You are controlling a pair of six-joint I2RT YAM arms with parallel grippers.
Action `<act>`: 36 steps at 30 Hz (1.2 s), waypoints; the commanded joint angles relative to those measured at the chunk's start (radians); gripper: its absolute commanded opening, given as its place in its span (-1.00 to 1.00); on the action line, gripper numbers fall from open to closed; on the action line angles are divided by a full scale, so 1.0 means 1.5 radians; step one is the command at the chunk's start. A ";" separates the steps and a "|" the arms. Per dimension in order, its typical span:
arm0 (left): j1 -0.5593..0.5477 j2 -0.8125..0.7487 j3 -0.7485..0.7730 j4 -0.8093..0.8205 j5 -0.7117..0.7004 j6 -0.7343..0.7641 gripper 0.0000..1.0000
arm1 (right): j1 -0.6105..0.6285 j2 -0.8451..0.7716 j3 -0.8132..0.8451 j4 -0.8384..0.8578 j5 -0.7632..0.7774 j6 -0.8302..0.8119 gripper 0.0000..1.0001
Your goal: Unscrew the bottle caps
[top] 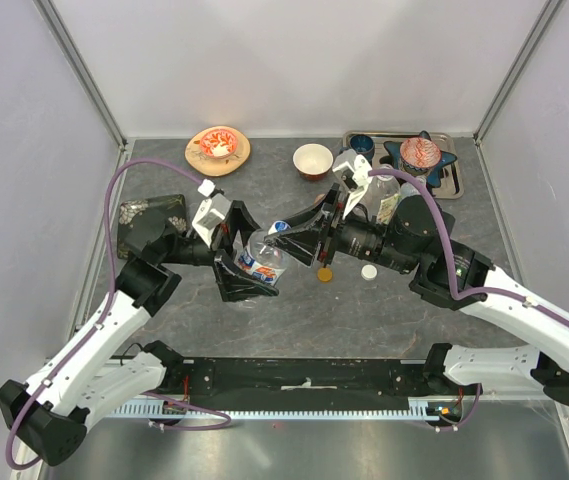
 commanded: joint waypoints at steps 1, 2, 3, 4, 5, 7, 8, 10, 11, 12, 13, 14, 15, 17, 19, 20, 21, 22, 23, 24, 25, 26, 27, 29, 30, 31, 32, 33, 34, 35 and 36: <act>0.002 -0.009 0.010 0.006 -0.002 -0.009 0.99 | 0.003 -0.014 -0.004 0.075 0.010 0.019 -1.00; 0.002 -0.009 0.009 0.005 -0.002 -0.005 0.95 | 0.002 -0.013 -0.004 0.075 0.009 0.019 -1.00; 0.002 -0.008 0.009 0.003 -0.001 -0.003 0.88 | 0.002 -0.012 -0.004 0.076 0.008 0.020 -1.00; 0.002 -0.004 0.007 0.002 0.005 -0.003 0.68 | 0.002 -0.011 -0.004 0.076 0.008 0.021 -1.00; 0.002 -0.002 0.006 0.003 0.008 -0.002 0.59 | 0.002 -0.011 -0.005 0.075 0.008 0.021 -1.00; 0.002 0.000 0.006 -0.005 0.014 0.004 0.26 | 0.002 -0.010 -0.005 0.070 0.008 0.023 -1.00; 0.002 0.005 0.007 -0.008 0.016 0.007 0.15 | 0.002 -0.010 -0.004 0.065 0.007 0.024 -1.00; 0.002 0.005 0.009 -0.021 0.014 0.017 -0.09 | 0.002 -0.009 -0.002 0.056 0.010 0.024 -1.00; 0.002 0.005 0.009 -0.025 0.012 0.021 -0.17 | 0.002 -0.010 0.000 0.044 0.012 0.025 -0.93; 0.002 0.003 0.010 -0.030 0.008 0.026 -0.19 | 0.002 -0.010 0.003 0.035 0.016 0.025 -0.66; 0.002 0.002 0.011 -0.051 -0.010 0.041 -0.19 | 0.002 -0.009 0.014 0.027 0.020 0.025 -0.20; 0.002 0.000 0.013 -0.062 -0.020 0.051 -0.19 | 0.002 -0.011 0.019 0.005 0.028 0.025 0.04; 0.002 -0.003 0.015 -0.073 -0.030 0.062 -0.19 | 0.002 -0.012 0.024 -0.006 0.052 0.024 0.24; 0.002 -0.008 0.018 -0.107 -0.077 0.090 -0.10 | 0.002 -0.017 0.040 -0.038 0.086 0.022 0.64; 0.002 -0.011 0.022 -0.125 -0.125 0.114 -0.06 | 0.002 -0.022 0.052 -0.058 0.157 0.021 0.87; 0.000 -0.013 0.024 -0.142 -0.142 0.123 -0.06 | 0.002 -0.026 0.054 -0.074 0.186 0.023 0.89; -0.003 -0.015 0.024 -0.149 -0.187 0.130 -0.06 | 0.002 -0.026 0.055 -0.079 0.206 0.030 0.91; -0.005 -0.016 0.026 -0.156 -0.208 0.148 -0.06 | 0.002 -0.027 0.058 -0.086 0.245 0.036 0.90; -0.009 -0.018 0.027 -0.171 -0.229 0.159 -0.06 | 0.002 -0.023 0.061 -0.104 0.260 0.042 0.90; -0.021 -0.020 0.027 -0.177 -0.285 0.168 -0.07 | 0.002 -0.018 0.064 -0.114 0.272 0.047 0.90; -0.028 -0.024 0.029 -0.177 -0.311 0.189 -0.08 | 0.002 -0.013 0.074 -0.125 0.284 0.058 0.88; -0.044 -0.026 0.029 -0.201 -0.339 0.200 -0.09 | 0.001 0.000 0.079 -0.147 0.299 0.065 0.88; -0.053 -0.029 0.029 -0.207 -0.402 0.208 -0.09 | 0.002 0.007 0.085 -0.156 0.307 0.070 0.86; -0.082 -0.033 0.031 -0.219 -0.456 0.238 -0.12 | 0.002 0.024 0.092 -0.170 0.318 0.085 0.83; -0.095 -0.034 0.036 -0.231 -0.517 0.248 -0.12 | 0.002 0.029 0.093 -0.172 0.323 0.091 0.82; -0.107 -0.036 0.038 -0.236 -0.547 0.266 -0.13 | 0.003 0.033 0.097 -0.176 0.329 0.097 0.79; -0.134 -0.037 0.039 -0.241 -0.577 0.274 -0.14 | 0.003 0.042 0.099 -0.181 0.342 0.105 0.76; -0.149 -0.038 0.041 -0.245 -0.640 0.290 -0.14 | 0.002 0.048 0.102 -0.183 0.350 0.109 0.70; -0.164 -0.041 0.041 -0.245 -0.677 0.295 -0.15 | 0.002 0.057 0.106 -0.186 0.363 0.111 0.68; -0.194 -0.046 0.040 -0.244 -0.708 0.303 -0.16 | 0.002 0.061 0.108 -0.186 0.377 0.118 0.65; -0.206 -0.047 0.040 -0.244 -0.762 0.308 -0.16 | 0.003 0.064 0.109 -0.186 0.383 0.121 0.62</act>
